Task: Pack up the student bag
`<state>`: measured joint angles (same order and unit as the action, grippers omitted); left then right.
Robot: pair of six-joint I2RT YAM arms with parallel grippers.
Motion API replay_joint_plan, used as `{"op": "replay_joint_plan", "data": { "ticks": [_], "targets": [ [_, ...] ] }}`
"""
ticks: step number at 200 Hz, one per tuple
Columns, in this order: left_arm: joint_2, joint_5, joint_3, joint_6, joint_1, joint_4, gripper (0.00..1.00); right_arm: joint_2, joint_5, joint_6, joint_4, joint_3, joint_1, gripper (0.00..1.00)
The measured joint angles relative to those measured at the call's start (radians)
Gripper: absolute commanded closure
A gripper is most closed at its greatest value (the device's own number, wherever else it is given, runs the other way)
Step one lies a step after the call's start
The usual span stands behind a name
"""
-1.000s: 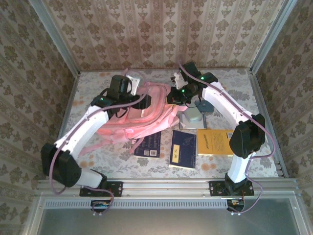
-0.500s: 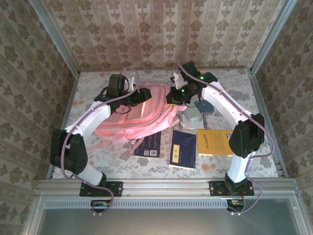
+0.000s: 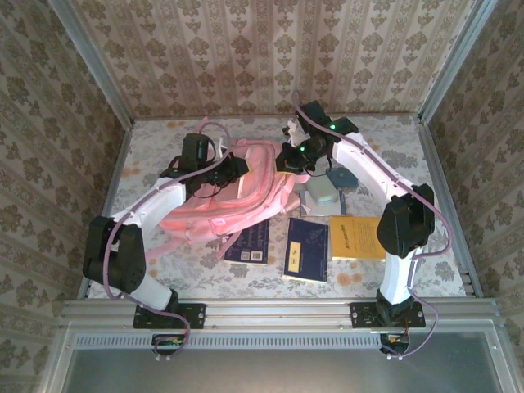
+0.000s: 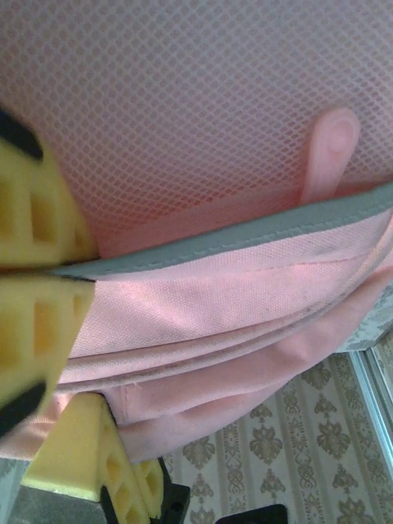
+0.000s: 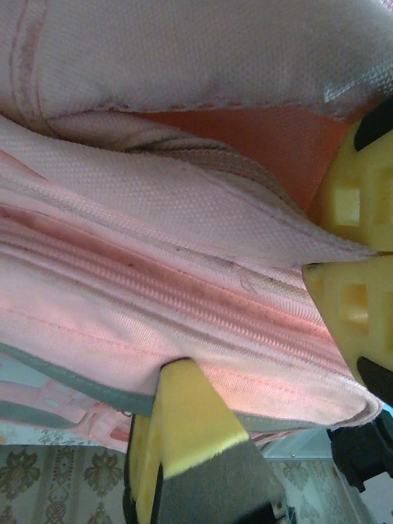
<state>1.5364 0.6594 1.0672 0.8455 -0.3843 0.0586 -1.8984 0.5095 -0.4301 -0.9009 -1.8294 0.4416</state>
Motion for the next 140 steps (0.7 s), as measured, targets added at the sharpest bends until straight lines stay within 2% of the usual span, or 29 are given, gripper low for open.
{"op": "replay_joint_plan", "data": {
  "ticks": [1, 3, 5, 7, 9, 10, 11, 13, 18, 47, 73, 97, 106, 118, 140],
  "targets": [
    [0.000, 0.000, 0.000, -0.002, 0.000, -0.001, 1.00, -0.001, 0.000, 0.000, 0.000, -0.002, 0.000, 0.93],
    [0.000, 0.000, 0.000, -0.001, 0.000, -0.004, 1.00, -0.002, 0.000, 0.000, -0.001, -0.003, 0.000, 0.84],
    [0.000, 0.000, 0.000, 0.005, 0.001, -0.005, 1.00, -0.003, 0.000, -0.003, 0.000, -0.005, -0.001, 0.82],
    [0.000, 0.000, 0.000, 0.005, 0.002, -0.007, 1.00, -0.003, 0.000, -0.005, 0.000, -0.006, -0.001, 0.71],
    [0.000, 0.000, 0.000, 0.009, 0.003, -0.008, 1.00, -0.003, -0.001, -0.003, 0.000, -0.007, -0.001, 0.67],
    [0.000, 0.000, 0.000, 0.010, 0.004, -0.009, 1.00, -0.004, -0.001, -0.005, 0.001, -0.007, -0.001, 0.60],
    [0.000, 0.001, 0.000, 0.011, 0.004, -0.009, 1.00, -0.004, -0.001, -0.005, 0.001, -0.007, -0.001, 0.60],
    [0.000, 0.003, 0.000, 0.016, 0.006, -0.012, 1.00, -0.004, -0.002, -0.010, 0.001, -0.007, -0.002, 0.52],
    [0.000, 0.006, 0.000, 0.025, 0.009, -0.016, 1.00, -0.004, -0.004, -0.010, 0.004, -0.007, -0.002, 0.43],
    [0.000, 0.014, 0.003, 0.080, 0.044, -0.037, 1.00, 0.038, -0.098, -0.010, 0.067, 0.042, -0.002, 0.22],
    [-0.003, 0.008, 0.006, 0.136, 0.082, -0.055, 1.00, 0.235, -0.237, 0.011, 0.203, 0.242, 0.000, 0.23],
    [-0.005, -0.016, 0.008, 0.205, 0.112, -0.090, 1.00, 0.536, -0.326, 0.065, 0.496, 0.558, 0.035, 0.31],
    [-0.005, -0.029, 0.008, 0.233, 0.118, -0.108, 1.00, 0.648, -0.361, 0.129, 0.620, 0.687, 0.098, 0.34],
    [-0.005, -0.048, 0.008, 0.270, 0.124, -0.131, 1.00, 0.734, -0.392, 0.202, 0.747, 0.810, 0.220, 0.43],
    [-0.005, -0.074, 0.008, 0.327, 0.124, -0.162, 1.00, 0.721, -0.425, 0.294, 0.972, 0.954, 0.402, 0.54]
  ]
}}
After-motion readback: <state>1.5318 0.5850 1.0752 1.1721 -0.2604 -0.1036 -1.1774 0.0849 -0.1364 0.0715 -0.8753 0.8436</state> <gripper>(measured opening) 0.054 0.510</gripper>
